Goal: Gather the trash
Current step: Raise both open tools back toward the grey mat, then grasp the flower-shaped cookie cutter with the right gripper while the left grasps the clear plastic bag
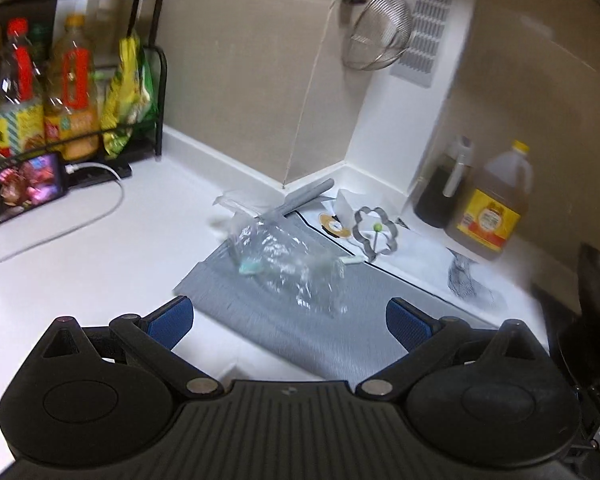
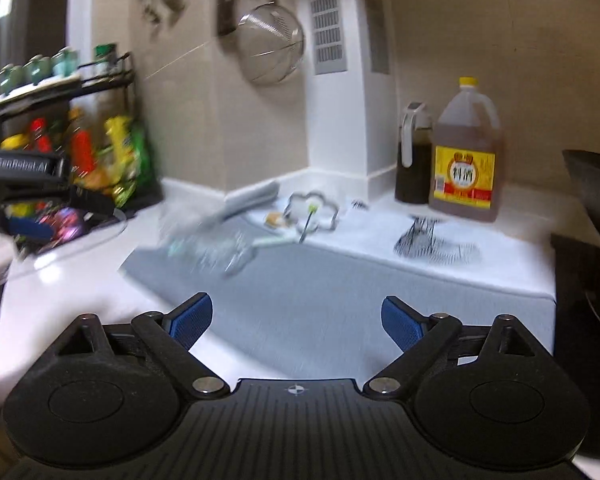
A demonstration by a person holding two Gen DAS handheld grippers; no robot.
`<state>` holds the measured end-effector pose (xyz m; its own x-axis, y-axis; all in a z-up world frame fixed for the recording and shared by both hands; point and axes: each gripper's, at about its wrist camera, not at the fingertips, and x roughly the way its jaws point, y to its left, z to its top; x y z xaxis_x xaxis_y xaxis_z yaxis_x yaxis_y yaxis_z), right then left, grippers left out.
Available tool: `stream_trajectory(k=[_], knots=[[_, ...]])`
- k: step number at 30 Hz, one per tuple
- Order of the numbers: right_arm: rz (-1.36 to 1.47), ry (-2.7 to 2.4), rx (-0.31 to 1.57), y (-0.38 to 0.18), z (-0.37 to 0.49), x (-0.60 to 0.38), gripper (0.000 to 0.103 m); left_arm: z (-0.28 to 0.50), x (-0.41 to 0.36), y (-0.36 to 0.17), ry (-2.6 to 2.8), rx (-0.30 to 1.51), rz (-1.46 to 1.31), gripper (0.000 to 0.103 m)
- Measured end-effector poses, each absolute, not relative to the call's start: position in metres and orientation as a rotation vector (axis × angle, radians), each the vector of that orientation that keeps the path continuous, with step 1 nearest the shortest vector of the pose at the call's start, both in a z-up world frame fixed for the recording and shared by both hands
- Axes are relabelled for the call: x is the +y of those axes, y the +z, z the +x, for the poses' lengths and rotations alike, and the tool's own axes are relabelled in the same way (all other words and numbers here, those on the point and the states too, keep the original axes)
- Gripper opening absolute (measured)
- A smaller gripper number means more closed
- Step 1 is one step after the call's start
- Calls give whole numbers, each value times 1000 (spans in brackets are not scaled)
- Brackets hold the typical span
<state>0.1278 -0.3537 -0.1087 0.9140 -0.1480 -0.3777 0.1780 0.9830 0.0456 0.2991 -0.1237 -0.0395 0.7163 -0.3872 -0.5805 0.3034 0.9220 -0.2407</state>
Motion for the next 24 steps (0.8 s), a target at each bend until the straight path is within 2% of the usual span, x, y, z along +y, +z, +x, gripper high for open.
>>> stream_trajectory(k=[5, 15, 18, 24], knots=[[198, -178, 383, -113, 205, -386, 100, 358, -139, -60, -367, 770, -186, 103], [343, -155, 525, -149, 370, -416, 100, 440, -173, -95, -363, 855, -181, 103], [349, -178, 571, -160, 402, -414, 102, 456, -178, -105, -366, 873, -172, 103], [368, -251, 520, -164, 437, -416, 103, 469, -184, -120, -381, 895, -167, 102]])
